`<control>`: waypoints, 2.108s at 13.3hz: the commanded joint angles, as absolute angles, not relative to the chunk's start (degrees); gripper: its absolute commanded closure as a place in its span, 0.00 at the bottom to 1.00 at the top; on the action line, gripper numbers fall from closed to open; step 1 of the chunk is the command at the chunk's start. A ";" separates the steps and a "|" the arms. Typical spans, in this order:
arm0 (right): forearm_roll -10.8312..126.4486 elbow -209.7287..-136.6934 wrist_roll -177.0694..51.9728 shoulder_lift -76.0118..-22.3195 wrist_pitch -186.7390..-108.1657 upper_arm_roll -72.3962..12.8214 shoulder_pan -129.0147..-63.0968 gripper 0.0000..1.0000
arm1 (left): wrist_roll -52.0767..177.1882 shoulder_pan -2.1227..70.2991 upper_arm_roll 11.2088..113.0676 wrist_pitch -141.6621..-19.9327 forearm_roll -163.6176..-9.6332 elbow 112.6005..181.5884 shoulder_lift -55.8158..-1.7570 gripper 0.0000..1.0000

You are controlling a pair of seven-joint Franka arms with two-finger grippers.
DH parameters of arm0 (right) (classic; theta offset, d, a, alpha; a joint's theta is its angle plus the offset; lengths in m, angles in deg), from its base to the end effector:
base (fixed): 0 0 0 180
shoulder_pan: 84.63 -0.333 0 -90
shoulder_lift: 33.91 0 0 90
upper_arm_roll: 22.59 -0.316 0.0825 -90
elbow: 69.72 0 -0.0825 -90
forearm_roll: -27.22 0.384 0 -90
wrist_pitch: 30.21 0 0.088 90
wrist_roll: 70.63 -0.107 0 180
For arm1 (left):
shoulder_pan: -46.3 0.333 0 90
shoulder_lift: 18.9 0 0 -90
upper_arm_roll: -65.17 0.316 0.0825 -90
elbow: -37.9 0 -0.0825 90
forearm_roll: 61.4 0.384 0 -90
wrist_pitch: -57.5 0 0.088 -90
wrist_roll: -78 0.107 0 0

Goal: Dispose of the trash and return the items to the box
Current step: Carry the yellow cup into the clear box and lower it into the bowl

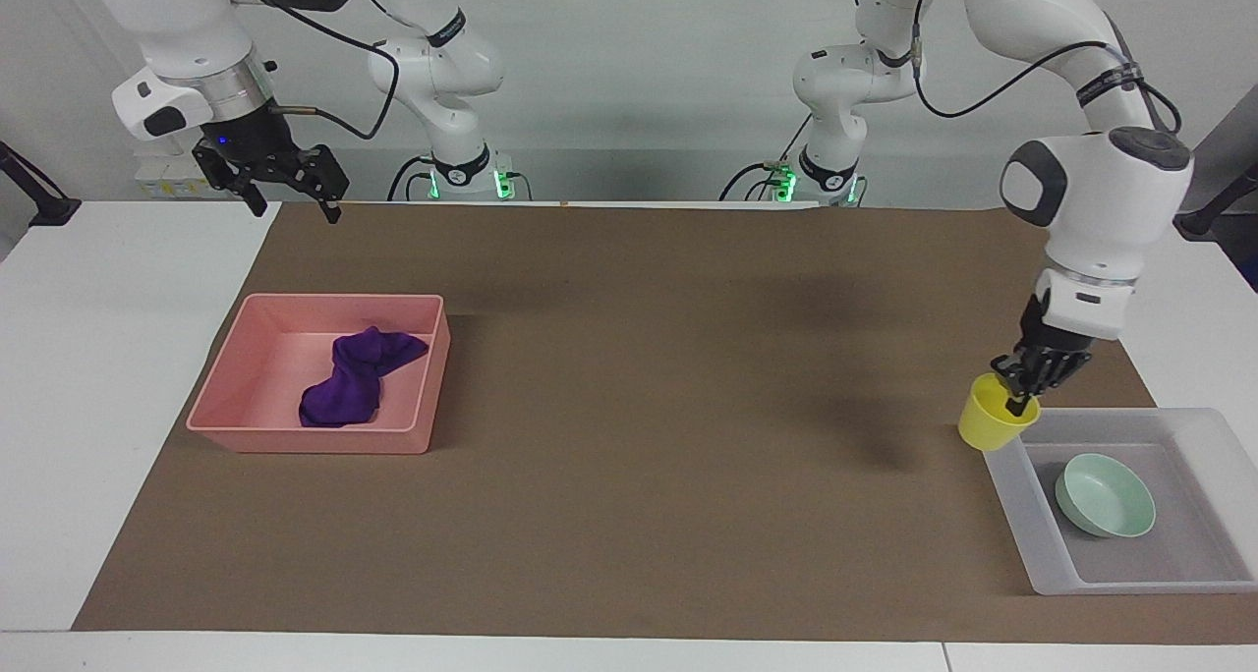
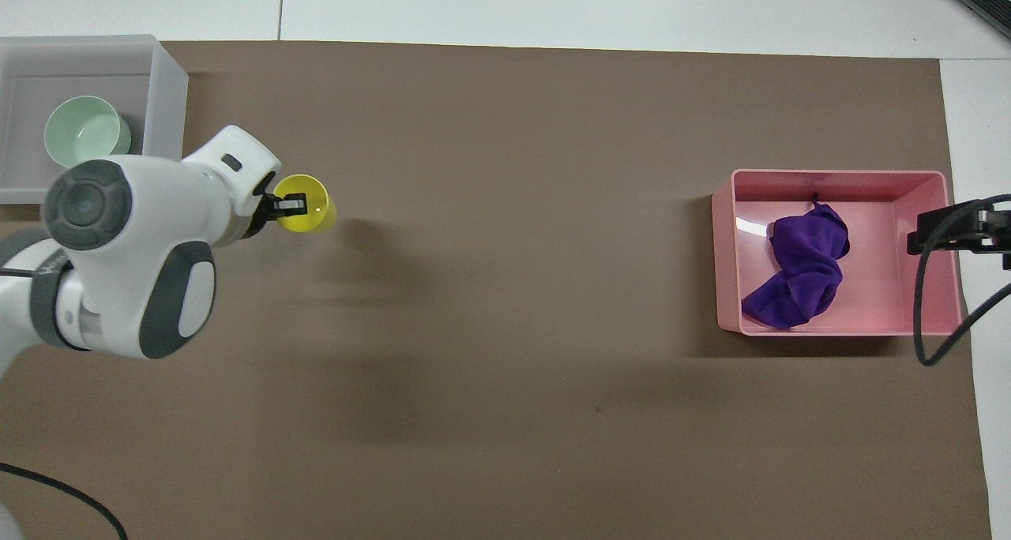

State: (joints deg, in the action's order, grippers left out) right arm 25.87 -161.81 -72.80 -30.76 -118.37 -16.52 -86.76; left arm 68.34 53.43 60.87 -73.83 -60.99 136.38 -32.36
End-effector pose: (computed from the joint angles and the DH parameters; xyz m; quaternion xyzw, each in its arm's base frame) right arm 0.5325 -0.0409 0.6343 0.9985 -0.0535 -0.0071 0.0088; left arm 0.6582 0.0367 0.4828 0.9797 0.1078 0.1681 0.0154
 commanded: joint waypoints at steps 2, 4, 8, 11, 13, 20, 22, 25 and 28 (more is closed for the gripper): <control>26.52 -162.97 -71.16 -29.87 -119.50 -16.43 -86.83 0.00 | 74.56 60.88 59.89 -68.37 -64.20 122.57 -41.64 1.00; 26.60 -162.97 -71.51 -29.87 -119.50 -16.43 -86.83 0.00 | 77.89 63.43 59.80 -66.61 -64.65 116.85 -46.30 1.00; 26.60 -163.06 -71.51 -29.87 -119.50 -16.43 -86.74 0.00 | 81.16 66.43 59.19 -67.39 -64.65 110.15 -54.75 1.00; 26.60 -163.06 -71.51 -29.87 -119.33 -16.43 -86.74 0.00 | 81.16 66.87 59.45 -69.85 -66.66 110.58 -56.95 1.00; 26.60 -163.06 -71.51 -29.87 -119.33 -16.43 -86.74 0.00 | 81.07 66.87 59.54 -71.69 -67.03 112.42 -56.96 1.00; 26.60 -163.15 -71.60 -29.78 -119.41 -16.43 -86.74 0.00 | 80.99 66.96 59.72 -75.67 -66.94 118.76 -55.20 0.81; 26.60 -163.15 -71.69 -29.78 -119.41 -16.43 -86.74 0.00 | 81.34 67.14 59.72 -72.16 -66.32 117.01 -55.11 0.31; 26.60 -163.24 -71.69 -29.78 -119.41 -16.43 -86.74 0.00 | 87.03 66.08 59.72 -71.26 -66.23 116.82 -52.14 0.00; 26.60 -163.24 -71.69 -29.78 -119.41 -16.43 -86.74 0.00 | 94.24 64.33 59.72 -68.37 -66.24 121.63 -44.33 0.00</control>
State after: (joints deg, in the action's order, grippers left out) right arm 25.87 -161.82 -72.58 -30.76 -118.37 -16.54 -86.78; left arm 90.03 65.54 59.15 -70.42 -66.10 116.04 -51.10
